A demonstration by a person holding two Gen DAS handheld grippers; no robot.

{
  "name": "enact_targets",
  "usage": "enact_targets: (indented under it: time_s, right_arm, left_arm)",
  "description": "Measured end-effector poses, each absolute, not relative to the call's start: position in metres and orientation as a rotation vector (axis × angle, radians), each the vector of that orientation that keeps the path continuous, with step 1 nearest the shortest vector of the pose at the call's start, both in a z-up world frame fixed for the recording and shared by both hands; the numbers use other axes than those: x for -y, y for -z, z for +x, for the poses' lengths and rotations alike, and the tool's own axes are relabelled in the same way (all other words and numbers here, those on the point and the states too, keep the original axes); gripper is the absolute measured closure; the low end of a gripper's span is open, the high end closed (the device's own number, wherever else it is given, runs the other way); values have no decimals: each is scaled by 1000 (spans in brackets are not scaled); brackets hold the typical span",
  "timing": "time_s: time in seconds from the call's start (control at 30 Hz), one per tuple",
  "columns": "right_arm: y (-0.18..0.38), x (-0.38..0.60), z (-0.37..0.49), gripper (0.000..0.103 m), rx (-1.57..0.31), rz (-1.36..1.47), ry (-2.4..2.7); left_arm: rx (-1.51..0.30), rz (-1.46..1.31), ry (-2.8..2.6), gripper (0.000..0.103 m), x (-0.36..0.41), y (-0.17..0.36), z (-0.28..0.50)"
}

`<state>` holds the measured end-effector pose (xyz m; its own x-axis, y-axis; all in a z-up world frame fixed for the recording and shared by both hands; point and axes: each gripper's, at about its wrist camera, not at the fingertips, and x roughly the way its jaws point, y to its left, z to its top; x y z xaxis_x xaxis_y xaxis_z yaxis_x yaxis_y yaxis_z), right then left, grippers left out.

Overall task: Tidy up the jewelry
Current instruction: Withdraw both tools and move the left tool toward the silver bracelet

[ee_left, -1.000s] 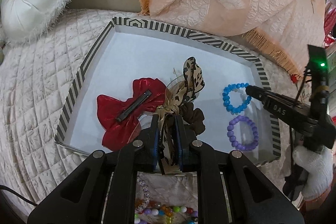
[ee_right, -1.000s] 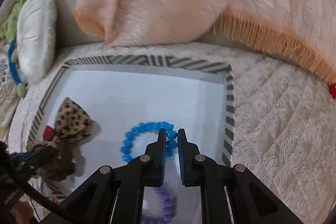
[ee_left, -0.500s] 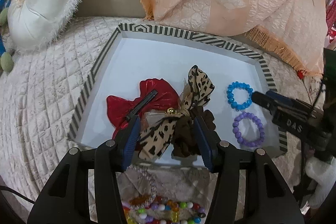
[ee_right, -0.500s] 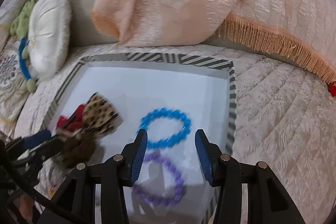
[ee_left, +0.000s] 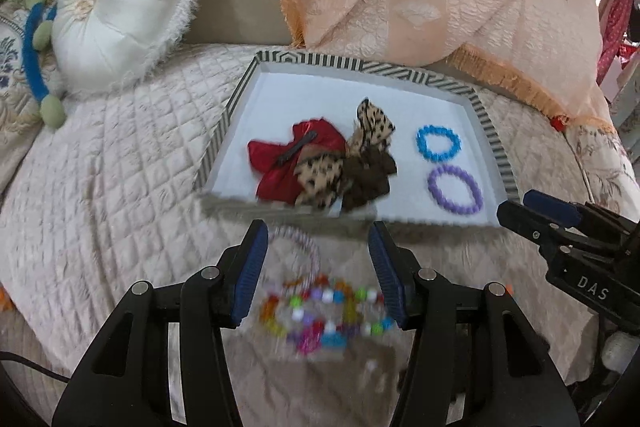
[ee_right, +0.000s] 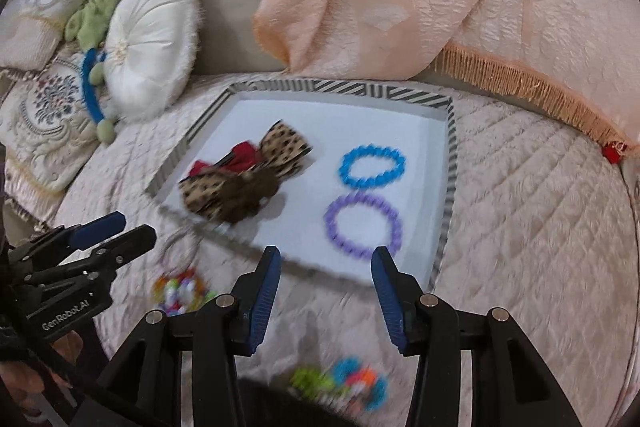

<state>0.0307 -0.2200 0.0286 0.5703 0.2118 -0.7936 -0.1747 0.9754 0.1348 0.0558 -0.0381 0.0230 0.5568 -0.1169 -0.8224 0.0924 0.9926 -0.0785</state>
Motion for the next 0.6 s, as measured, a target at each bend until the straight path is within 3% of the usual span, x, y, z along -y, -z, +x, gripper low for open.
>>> enact_targets:
  time_s: [0.4, 0.6]
  right_arm:
    - [-35, 204, -44, 56, -931, 16, -263]
    - [-31, 202, -69, 46, -919, 30, -253]
  left_arm:
    - [-987, -25, 108, 51, 28, -22, -16]
    - [-994, -33, 93, 51, 26, -18, -30]
